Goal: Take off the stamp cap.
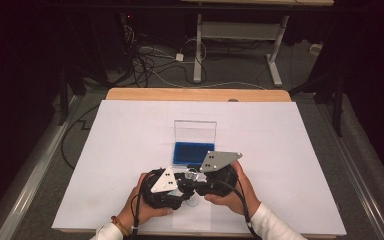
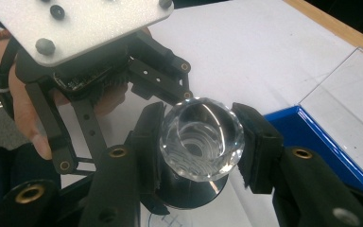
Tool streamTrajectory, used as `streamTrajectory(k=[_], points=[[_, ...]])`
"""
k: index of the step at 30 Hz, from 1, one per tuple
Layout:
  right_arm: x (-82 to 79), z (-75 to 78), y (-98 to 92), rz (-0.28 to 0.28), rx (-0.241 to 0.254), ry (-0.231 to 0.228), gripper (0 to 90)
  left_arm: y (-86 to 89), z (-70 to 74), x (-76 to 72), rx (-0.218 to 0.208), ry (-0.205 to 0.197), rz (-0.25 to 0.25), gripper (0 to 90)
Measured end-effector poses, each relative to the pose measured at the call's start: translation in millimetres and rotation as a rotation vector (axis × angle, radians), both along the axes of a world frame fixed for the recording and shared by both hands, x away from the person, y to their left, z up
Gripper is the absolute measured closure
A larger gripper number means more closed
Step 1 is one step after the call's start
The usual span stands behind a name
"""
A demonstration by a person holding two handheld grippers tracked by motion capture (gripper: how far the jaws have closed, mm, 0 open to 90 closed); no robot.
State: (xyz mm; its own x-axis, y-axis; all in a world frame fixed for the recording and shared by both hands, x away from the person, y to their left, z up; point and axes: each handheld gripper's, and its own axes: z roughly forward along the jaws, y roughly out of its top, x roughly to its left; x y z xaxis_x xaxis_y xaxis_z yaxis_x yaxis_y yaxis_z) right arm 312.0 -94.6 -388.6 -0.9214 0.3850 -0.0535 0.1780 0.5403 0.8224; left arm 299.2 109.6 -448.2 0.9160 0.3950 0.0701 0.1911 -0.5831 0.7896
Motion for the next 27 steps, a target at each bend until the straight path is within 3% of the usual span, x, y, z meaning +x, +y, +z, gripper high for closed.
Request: streamTrajectory(k=[14,20,22,23,24,27], points=[[-0.4,0.6,-8.3,-0.032,0.085,0.028,57.5,1.7,4.1,-2.9,-0.027,-0.022,0.008,37.0],[-2.8,-0.5,-7.1,-0.065,0.084,0.008,57.6,0.0,3.6,-3.1,-0.023,-0.02,0.028,37.1],[-3.7,-0.4,-6.7,-0.07,0.08,-0.003,57.6,0.8,3.6,-3.0,-0.042,-0.011,0.025,37.1],[-4.4,-0.4,-6.8,-0.081,0.092,0.0,57.6,0.7,3.8,-3.9,-0.028,-0.021,0.025,37.1],[-3.6,-0.2,-6.7,-0.07,0.085,0.01,57.6,1.8,3.6,-5.2,-0.045,-0.025,0.026,37.1],[1.2,0.1,-12.5,-0.064,0.111,0.065,57.6,1.5,5.4,-6.0,-0.028,-0.044,0.02,37.1]])
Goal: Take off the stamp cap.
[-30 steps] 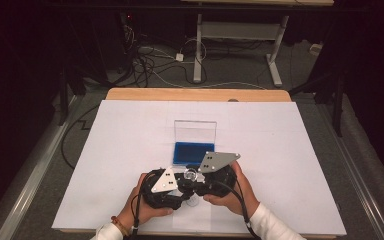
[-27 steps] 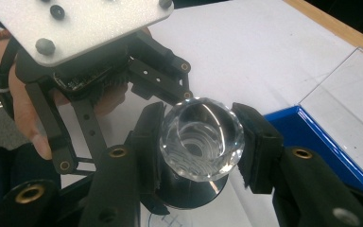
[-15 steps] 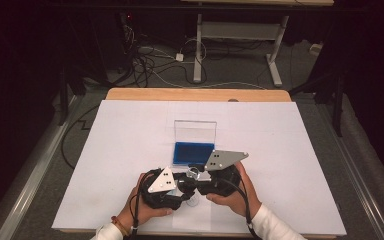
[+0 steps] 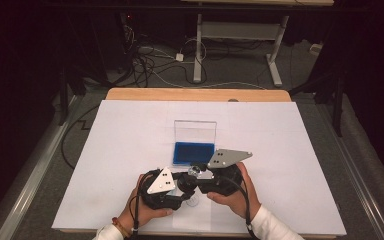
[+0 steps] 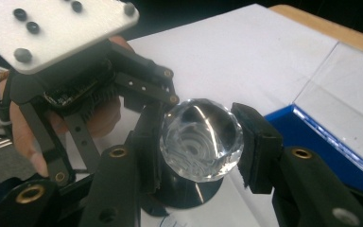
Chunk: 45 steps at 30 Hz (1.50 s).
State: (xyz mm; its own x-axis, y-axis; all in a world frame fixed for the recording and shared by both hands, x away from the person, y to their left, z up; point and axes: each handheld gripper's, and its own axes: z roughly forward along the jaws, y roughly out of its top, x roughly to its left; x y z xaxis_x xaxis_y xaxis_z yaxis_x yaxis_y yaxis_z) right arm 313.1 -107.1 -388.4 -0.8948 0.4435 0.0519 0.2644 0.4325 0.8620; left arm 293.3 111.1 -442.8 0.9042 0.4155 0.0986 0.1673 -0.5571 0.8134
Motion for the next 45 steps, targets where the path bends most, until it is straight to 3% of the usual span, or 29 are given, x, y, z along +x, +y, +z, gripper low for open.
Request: streamTrajectory(k=[2,4,5,10,12,17,22,27,28,30,32,33,35,37,40,45], points=[[0.4,0.5,-1.3,0.001,0.003,0.009,57.6,-1.2,0.6,-0.9,0.03,-0.023,0.002,37.1],[0.1,0.0,-1.4,0.008,-0.007,0.005,57.6,-0.6,0.4,-1.1,0.017,-0.013,-0.003,37.1],[0.9,-0.4,-2.3,0.004,0.006,0.019,57.7,-1.4,0.9,-1.7,0.039,-0.028,0.001,37.1],[2.2,-1.3,-2.8,0.005,-0.009,0.021,57.7,-0.7,-0.8,0.1,0.018,-0.001,-0.007,37.2],[3.4,-2.0,-3.3,-0.004,-0.004,0.043,57.7,-0.8,-0.9,-0.4,0.033,-0.014,-0.001,37.1],[4.0,-4.0,-2.8,-0.006,-0.014,0.042,57.7,-2.3,-0.8,-0.3,0.069,-0.017,0.006,37.1],[-1.2,-6.9,4.1,-0.015,-0.069,-0.005,57.7,-5.3,-7.4,3.8,0.053,0.066,0.006,37.1],[-7.0,-10.6,7.9,-0.029,-0.097,-0.036,57.7,-5.7,-10.0,5.6,0.057,0.102,-0.007,37.1],[-7.3,-11.4,7.7,-0.029,-0.093,-0.035,57.7,-4.3,-11.6,7.7,0.046,0.134,0.02,37.1],[-11.1,-7.9,5.2,-0.035,-0.094,-0.081,57.7,13.9,-20.2,21.6,-0.034,0.236,0.084,37.2],[-12.3,3.4,-3.8,-0.038,-0.041,-0.077,57.7,18.0,-18.0,18.9,-0.004,0.198,0.079,37.1],[-13.1,7.2,-7.0,-0.045,-0.045,-0.097,57.7,17.8,-16.1,17.0,-0.021,0.184,0.079,37.1],[-12.3,8.9,-13.1,-0.046,-0.019,-0.085,57.6,13.0,-11.4,13.8,0.004,0.139,0.07,37.1],[-12.9,9.3,-15.0,-0.051,-0.032,-0.093,57.6,10.9,-8.5,11.4,0.018,0.107,0.056,37.1],[-13.0,11.6,-19.9,-0.055,-0.03,-0.105,57.6,14.2,-9.0,11.7,0.023,0.105,0.072,37.0],[-12.4,13.9,-33.0,-0.081,-0.042,-0.116,57.6,23.2,-5.6,8.7,0.047,0.062,0.091,37.0]])
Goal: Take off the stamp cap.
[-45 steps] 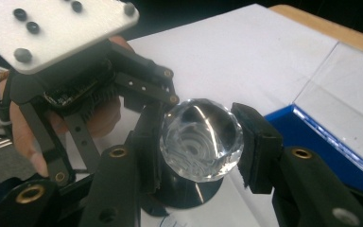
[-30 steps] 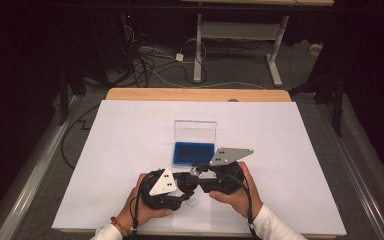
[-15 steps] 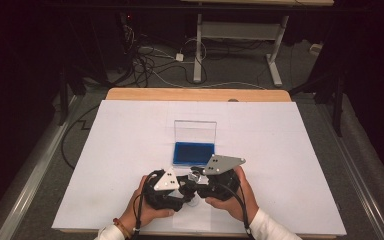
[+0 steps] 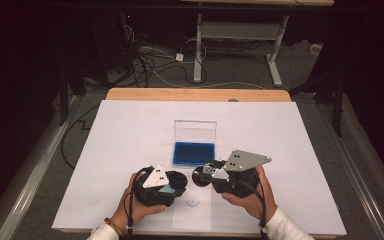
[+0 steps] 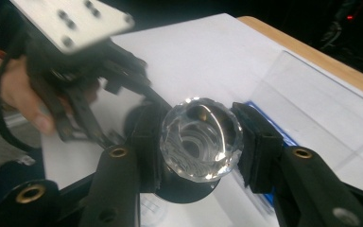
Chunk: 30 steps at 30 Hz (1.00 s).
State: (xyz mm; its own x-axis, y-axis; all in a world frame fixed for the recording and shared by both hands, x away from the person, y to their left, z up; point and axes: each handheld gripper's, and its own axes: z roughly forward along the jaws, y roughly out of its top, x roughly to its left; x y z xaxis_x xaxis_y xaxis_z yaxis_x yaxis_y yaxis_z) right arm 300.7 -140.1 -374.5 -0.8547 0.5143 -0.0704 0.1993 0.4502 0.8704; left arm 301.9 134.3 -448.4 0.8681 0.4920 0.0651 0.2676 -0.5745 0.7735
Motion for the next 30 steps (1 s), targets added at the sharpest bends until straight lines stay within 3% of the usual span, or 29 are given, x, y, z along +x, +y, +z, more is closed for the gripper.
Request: streamTrajectory(k=[14,30], points=[[2.4,-0.8,-32.8,-0.071,-0.047,-0.016,57.6,42.1,14.4,-4.6,-0.001,-0.083,0.094,36.9],[6.4,-8.9,-54.1,-0.111,-0.095,-0.004,57.6,66.7,11.0,-7.0,0.019,-0.088,0.142,36.9]])
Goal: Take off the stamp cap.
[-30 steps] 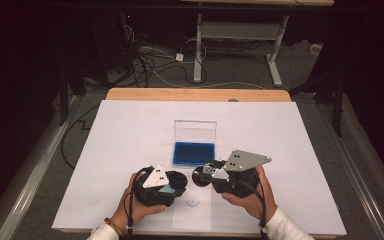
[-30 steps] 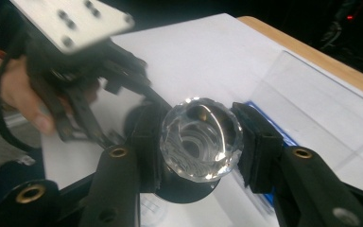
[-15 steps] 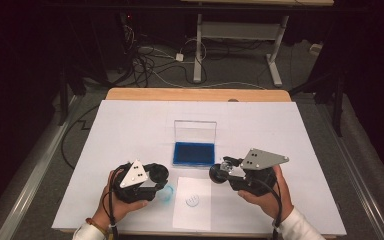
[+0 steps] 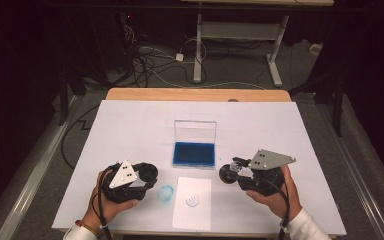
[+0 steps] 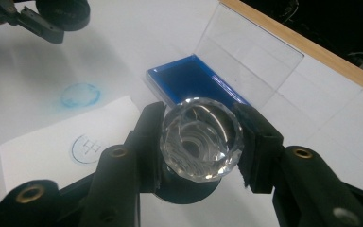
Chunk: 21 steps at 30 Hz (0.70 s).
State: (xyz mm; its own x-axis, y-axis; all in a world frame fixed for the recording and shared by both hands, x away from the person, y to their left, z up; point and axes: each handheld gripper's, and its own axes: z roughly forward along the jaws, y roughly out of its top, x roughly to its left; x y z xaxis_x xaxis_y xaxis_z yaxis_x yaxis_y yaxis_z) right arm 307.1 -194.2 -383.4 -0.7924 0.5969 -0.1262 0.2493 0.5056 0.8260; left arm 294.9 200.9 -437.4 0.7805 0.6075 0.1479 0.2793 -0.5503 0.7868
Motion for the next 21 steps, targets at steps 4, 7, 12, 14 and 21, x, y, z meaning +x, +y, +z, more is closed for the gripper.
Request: streamTrajectory(k=[4,7,12,14,21], points=[[-0.2,-0.4,-3.4,-0.008,-0.003,0.0,57.5,4.2,-1.5,-1.7,0.003,-0.001,0.009,36.9],[-0.4,-0.6,-5.0,-0.008,-0.005,0.002,57.5,6.7,-1.9,-3.4,0.005,-0.004,0.012,36.9],[0.3,-0.8,-5.8,-0.01,-0.008,0.0,57.5,10.5,-4.4,-9.1,0.017,-0.01,0.016,36.9],[0.7,-1.0,-6.0,-0.009,-0.008,0.001,57.5,13.6,-6.1,-10.8,0.009,0.001,0.019,36.9],[2.2,-2.3,-6.2,-0.014,-0.013,0.007,57.5,21.8,-11.1,-19.4,0.011,0.011,0.027,36.8]])
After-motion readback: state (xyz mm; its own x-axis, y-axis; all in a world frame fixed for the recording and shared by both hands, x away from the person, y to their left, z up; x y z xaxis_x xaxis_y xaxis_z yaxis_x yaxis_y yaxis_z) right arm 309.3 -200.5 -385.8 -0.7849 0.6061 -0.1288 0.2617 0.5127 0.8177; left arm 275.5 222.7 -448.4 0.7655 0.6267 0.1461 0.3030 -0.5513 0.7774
